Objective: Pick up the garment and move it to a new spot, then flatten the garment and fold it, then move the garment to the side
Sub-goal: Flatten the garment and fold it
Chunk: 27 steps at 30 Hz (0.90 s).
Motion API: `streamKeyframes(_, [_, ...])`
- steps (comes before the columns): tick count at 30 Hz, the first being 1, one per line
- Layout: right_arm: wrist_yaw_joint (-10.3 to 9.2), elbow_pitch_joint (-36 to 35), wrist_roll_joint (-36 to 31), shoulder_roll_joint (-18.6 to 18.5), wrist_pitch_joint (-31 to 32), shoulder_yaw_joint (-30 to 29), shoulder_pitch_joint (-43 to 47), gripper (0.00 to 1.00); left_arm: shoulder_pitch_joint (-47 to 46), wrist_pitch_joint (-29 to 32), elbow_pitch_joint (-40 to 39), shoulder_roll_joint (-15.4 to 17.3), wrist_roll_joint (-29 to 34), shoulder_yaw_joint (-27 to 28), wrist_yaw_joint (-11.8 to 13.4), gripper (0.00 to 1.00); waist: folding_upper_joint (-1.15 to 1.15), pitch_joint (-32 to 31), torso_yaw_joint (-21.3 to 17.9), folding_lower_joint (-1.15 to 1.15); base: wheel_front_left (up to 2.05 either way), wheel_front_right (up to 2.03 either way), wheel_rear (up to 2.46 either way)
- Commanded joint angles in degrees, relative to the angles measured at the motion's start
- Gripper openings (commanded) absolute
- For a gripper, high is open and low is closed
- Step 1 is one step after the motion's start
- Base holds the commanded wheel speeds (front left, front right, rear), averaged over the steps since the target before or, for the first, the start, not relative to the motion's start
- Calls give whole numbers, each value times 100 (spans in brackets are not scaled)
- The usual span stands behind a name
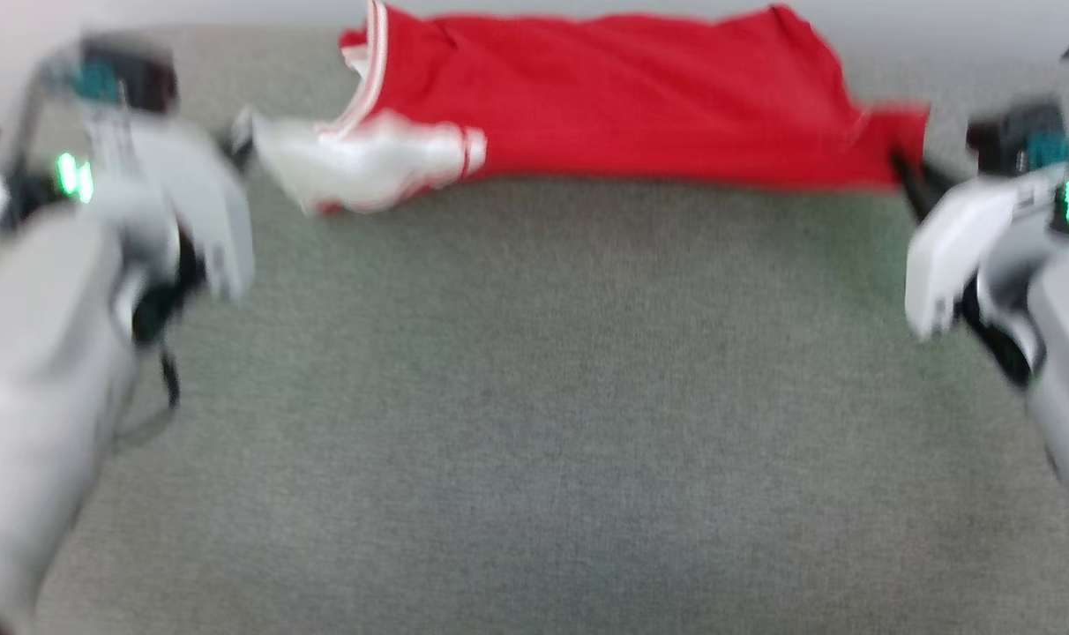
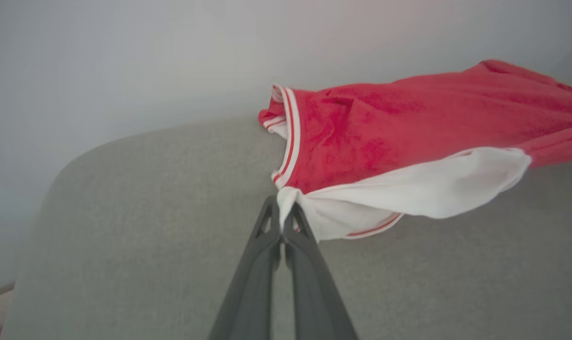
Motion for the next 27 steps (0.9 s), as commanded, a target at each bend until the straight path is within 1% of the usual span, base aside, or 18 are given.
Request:
streamKeyframes(1, [-11, -198, 213, -137, 146, 82, 321, 0, 353, 84, -190, 164, -84, -14, 85, 0, 0, -451, 80, 0, 0, 0, 0])
streamKeyframes(3, [-12, -638, 549, -378, 385, 161, 804, 0, 983, 265, -696, 373, -243, -24, 246, 0, 0, -596, 71, 0, 0, 0, 0])
streamKeyframes(4, [-12, -886, 708, -491, 516, 201, 1044, 0, 1307, 367, -1000, 513, -344, -22, 370, 0, 0, -651, 65, 0, 0, 0, 0])
streamKeyframes(7, [-12, -1484, 1063, -802, 887, 130, 1772, 0, 2323, 707, -2022, 958, -703, 28, 841, 0, 0, -787, 44, 0, 0, 0, 0])
streamKeyframes(10, [-12, -2045, 1296, -1056, 1250, -40, 2482, 0, 3305, 1009, -3236, 1485, -1051, 75, 1490, 0, 0, -843, 32, 0, 0, 0, 0])
streamKeyframes(13, [-13, -2545, 1423, -1241, 1587, -336, 3155, 0, 4209, 1218, -4457, 1974, -1398, 113, 2155, 0, 0, -844, 22, 0, 0, 0, 0])
streamKeyframes(15, [-13, -2877, 1471, -1311, 1857, -529, 3601, 0, 4698, 1270, -5170, 2244, -1590, 155, 2569, 0, 0, -830, 27, 0, 0, 0, 0])
streamKeyframes(18, [-12, -3390, 1546, -1359, 2355, -813, 4261, 0, 5354, 1393, -5986, 2529, -1930, 163, 3083, 0, 0, -798, 45, 0, 0, 0, 0])
streamKeyframes(22, [-11, -4090, 1619, -1351, 3064, -1112, 5103, 0, 5941, 1558, -6685, 2829, -2243, 92, 3521, 0, 0, -732, 49, 0, 0, 0, 0])
streamKeyframes(24, [-11, -4411, 1647, -1324, 3354, -1281, 5454, 0, 6127, 1563, -6911, 2934, -2337, 93, 3672, 0, 0, -693, 41, 0, 0, 0, 0])
streamKeyframes(27, [-11, -4878, 1570, -1310, 3712, -1553, 5819, 0, 6353, 1571, -7178, 3070, -2471, 108, 3829, 0, 0, -625, 4, 0, 0, 0, 0])
